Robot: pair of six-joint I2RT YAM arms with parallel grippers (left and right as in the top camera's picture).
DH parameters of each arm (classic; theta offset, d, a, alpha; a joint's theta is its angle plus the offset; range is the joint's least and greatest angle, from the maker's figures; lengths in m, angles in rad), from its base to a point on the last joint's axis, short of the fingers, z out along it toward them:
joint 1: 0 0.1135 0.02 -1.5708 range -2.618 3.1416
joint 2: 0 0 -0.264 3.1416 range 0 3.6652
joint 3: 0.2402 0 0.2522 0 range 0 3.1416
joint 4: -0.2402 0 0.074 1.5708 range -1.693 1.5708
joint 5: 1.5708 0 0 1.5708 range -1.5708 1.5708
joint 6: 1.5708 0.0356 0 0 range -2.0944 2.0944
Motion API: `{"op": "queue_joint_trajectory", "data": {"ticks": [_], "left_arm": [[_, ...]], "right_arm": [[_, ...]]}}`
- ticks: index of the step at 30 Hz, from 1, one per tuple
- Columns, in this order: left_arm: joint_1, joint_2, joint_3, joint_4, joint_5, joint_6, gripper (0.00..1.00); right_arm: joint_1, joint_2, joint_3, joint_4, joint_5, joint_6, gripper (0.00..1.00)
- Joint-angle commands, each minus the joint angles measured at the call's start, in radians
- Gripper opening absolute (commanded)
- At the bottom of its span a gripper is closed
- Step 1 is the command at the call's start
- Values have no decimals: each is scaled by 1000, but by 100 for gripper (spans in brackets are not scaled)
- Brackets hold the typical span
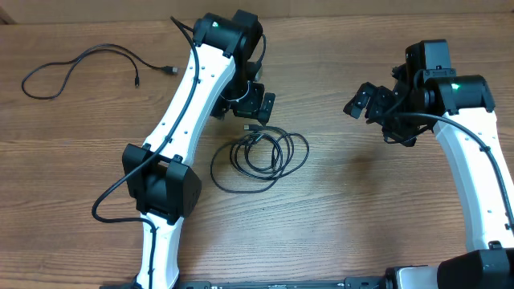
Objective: Untangle cables
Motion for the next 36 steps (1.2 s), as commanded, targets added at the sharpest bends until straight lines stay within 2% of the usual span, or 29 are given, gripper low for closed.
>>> {"op": "queue_joint_trajectory", "data": {"ticks": [1,4,6,10,14,16,20,26,30,36], "left_arm": [[18,14,-33,-3,-55,-42,99],[31,-10,-38,-4,26,-20,100],[31,-87,-99,-3,25,-21,99],[38,-315,-357,1,15,-20,100],[35,-355,-481,58,19,-29,100],[34,-354,-571,101,19,-72,100],[0,-354,-782,261,79,-102,100],[-110,-354,-915,463,78,-15,100],[-219,-352,-980,668,37,-16,88],[-294,-352,-1061,787,-12,-16,84]], "right_arm": [[-3,1,3,3,10,4,100],[-3,1,3,3,10,4,100],[-3,1,3,3,11,4,100],[-3,1,3,3,10,4,100],[-3,1,3,3,10,4,100],[-3,1,3,3,11,4,100],[-3,1,3,3,10,4,100],[-3,1,3,3,11,4,100],[-3,1,3,3,10,4,100],[-3,1,3,3,10,4,100]]}}
